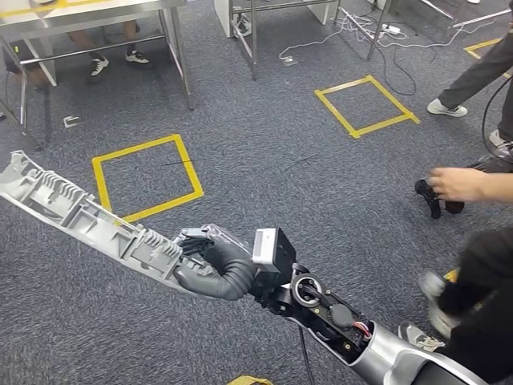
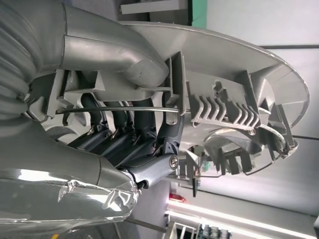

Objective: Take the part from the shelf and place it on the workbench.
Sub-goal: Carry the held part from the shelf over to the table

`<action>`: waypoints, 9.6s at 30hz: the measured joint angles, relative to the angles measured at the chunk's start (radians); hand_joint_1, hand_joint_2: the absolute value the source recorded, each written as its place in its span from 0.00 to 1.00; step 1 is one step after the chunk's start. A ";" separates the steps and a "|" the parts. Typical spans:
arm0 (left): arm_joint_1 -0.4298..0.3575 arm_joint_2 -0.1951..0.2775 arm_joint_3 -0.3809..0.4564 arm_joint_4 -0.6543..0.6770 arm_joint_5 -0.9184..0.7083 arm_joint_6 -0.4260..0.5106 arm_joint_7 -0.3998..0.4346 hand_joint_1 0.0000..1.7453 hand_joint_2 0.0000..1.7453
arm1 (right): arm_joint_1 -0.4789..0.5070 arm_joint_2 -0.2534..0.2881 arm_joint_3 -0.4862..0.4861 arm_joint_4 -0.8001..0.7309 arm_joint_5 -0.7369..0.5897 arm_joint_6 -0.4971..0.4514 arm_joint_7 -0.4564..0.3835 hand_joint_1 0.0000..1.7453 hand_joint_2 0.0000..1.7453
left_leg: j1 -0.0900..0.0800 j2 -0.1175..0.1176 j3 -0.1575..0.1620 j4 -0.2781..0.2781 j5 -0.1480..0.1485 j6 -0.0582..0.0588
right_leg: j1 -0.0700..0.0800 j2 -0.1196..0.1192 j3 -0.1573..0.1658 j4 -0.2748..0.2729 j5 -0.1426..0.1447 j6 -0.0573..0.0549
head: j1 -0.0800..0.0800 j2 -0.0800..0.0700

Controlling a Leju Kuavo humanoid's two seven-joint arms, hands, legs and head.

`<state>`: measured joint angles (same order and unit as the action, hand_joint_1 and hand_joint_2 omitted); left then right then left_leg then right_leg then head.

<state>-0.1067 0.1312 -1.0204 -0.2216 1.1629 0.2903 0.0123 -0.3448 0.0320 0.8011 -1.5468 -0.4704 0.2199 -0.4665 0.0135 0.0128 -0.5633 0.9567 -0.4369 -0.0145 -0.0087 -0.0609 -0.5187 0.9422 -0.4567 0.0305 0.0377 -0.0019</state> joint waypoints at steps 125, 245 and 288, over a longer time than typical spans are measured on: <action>-0.001 -0.016 -0.002 0.000 0.031 0.002 0.034 0.00 1.00 | -0.026 -0.005 0.012 0.043 0.000 0.028 0.018 1.00 1.00 | -0.009 -0.026 -0.078 0.220 -0.100 -0.008 | 0.022 0.057 -0.003 -0.022 0.037 -0.061 | -0.014 0.000; -0.005 -0.015 -0.003 0.000 0.023 0.001 0.037 0.00 1.00 | 0.010 -0.008 0.005 0.041 0.002 0.010 0.002 1.00 1.00 | -0.006 -0.022 0.036 0.065 -0.060 0.003 | 0.013 0.070 -0.037 0.000 0.041 -0.050 | -0.006 0.000; 0.005 -0.014 -0.003 0.000 0.028 -0.008 0.036 0.00 1.00 | 0.018 -0.010 0.003 0.032 0.005 -0.002 0.007 1.00 1.00 | -0.007 -0.018 -0.079 0.011 0.071 0.021 | 0.029 0.081 0.093 0.023 -0.083 -0.040 | -0.025 0.000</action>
<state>-0.1017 0.1167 -1.0239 -0.2216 1.1909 0.2818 0.0481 -0.3263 0.0217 0.8040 -1.5146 -0.4650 0.2179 -0.4595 0.0067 -0.0055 -0.6424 0.9677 -0.3656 0.0061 0.0205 0.0200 -0.4258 0.9648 -0.5396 -0.0097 0.0125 -0.0019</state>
